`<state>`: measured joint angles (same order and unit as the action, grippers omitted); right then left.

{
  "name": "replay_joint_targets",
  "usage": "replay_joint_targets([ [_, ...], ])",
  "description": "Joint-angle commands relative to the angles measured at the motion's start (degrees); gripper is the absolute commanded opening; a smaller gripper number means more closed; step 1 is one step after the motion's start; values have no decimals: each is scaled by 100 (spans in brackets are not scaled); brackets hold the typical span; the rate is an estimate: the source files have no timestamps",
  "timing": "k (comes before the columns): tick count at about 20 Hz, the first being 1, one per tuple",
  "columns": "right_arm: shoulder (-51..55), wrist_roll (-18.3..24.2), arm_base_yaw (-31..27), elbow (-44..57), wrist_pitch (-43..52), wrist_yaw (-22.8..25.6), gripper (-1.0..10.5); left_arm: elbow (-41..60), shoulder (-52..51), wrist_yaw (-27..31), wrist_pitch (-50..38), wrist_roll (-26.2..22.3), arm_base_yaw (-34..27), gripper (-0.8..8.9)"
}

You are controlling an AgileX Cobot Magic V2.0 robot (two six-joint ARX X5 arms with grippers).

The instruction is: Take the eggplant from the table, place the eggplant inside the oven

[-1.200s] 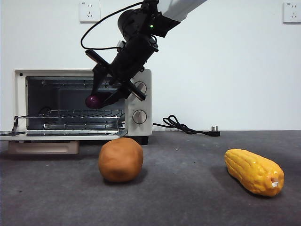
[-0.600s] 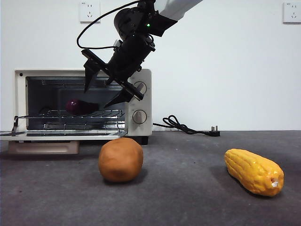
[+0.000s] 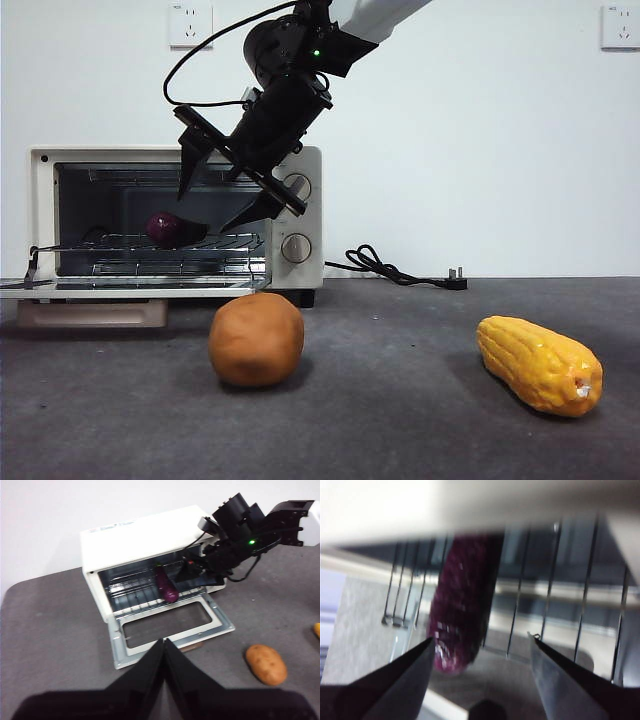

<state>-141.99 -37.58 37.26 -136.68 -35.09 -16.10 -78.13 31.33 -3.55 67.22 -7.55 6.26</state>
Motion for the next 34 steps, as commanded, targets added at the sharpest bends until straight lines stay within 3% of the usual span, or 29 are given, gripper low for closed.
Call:
replay_joint_targets([
  [1, -55, 243, 24, -208, -319, -133, 321, 35, 13, 103, -42, -111, 42, -6],
  [8, -55, 1237, 24, -1440, -1886, -92, 320, 35, 44, 98, -63, -111, 118, -6],
  [20, -55, 2190, 24, -4811, -4343, -103, 316, 35, 87, 55, -286, -111, 125, -6],
  [24, 433, 2227, 28, -4817, -4363, -535, 314, 35, 186, 52, -348, -111, 125, -6],
  [34, 1615, 2507, 28, -4815, -4365, -485, 308, 35, 590, -114, -699, -116, 133, -6],
])
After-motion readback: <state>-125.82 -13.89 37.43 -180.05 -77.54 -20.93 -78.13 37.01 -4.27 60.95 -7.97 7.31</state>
